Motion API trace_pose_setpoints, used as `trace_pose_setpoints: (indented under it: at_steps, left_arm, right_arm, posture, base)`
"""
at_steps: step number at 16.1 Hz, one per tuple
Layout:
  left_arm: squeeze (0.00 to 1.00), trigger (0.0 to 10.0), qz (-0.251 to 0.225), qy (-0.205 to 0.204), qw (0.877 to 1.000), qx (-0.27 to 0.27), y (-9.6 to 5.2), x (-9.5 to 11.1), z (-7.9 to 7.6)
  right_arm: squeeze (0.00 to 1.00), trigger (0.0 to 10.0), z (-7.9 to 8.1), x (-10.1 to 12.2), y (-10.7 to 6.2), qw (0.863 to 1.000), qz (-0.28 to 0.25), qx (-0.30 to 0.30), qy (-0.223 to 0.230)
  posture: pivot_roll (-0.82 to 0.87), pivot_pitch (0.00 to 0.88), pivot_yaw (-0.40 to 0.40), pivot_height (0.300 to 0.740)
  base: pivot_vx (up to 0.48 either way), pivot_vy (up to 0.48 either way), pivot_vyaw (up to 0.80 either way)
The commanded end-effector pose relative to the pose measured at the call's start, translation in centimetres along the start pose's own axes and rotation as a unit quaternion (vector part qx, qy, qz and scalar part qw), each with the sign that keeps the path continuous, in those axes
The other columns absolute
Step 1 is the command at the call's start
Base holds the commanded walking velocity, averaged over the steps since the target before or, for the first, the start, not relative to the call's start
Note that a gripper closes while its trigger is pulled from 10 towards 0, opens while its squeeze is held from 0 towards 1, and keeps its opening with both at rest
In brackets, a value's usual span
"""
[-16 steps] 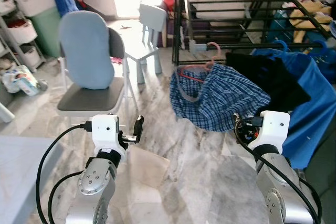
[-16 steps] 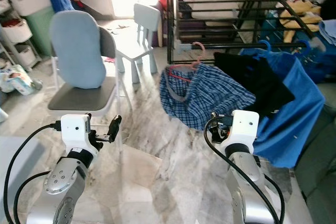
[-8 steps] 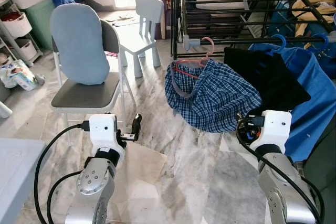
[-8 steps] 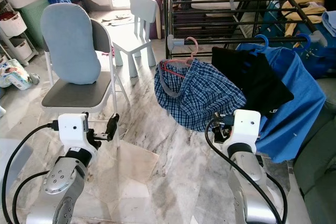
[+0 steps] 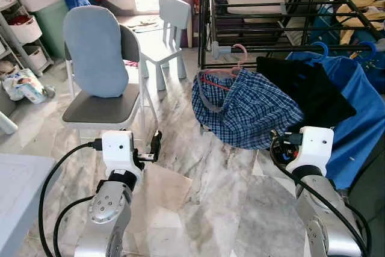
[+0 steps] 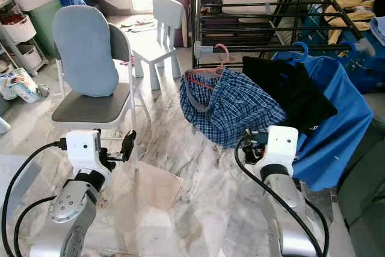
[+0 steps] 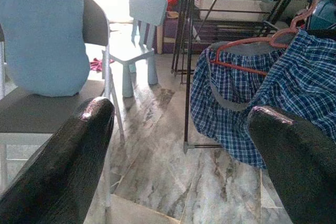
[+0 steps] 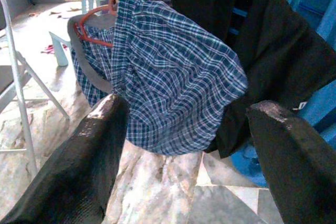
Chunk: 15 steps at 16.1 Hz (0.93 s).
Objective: Hang hanger
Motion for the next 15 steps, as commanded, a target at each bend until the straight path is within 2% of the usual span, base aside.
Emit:
trace_pose_setpoints:
  at_steps: [1,15]
  left_arm:
    - [0.0,10.0,-0.001,0.005,1.0,0.007,-0.03,0.05,0.38]
    - [0.0,10.0,-0.001,0.005,1.0,0.007,-0.03,0.05,0.38]
  right_arm:
    - [0.0,10.0,0.11,0.33,0.08,1.0,-0.003,0.0,0.002]
    - [0.0,10.0,0.11,0.33,0.08,1.0,-0.003,0.0,0.002]
  posture:
    - [-0.12,0.0,0.04,0.74]
    - [-0.12,0.0,0.04,0.74]
  base:
    - [0.0,0.0,0.0]
    - [0.0,0.0,0.0]
Point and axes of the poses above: a point about 5 cm out from each wrist's last joint towards the gripper, its own y axis pointing out of the wrist towards the gripper, its own x axis along the axis of the wrist's last joint, z = x × y, the point moved 5 cm from there along y, pointing out of the wrist towards the gripper, and after that the axes turned 13 degrees about -y, right-handed, at the moved point
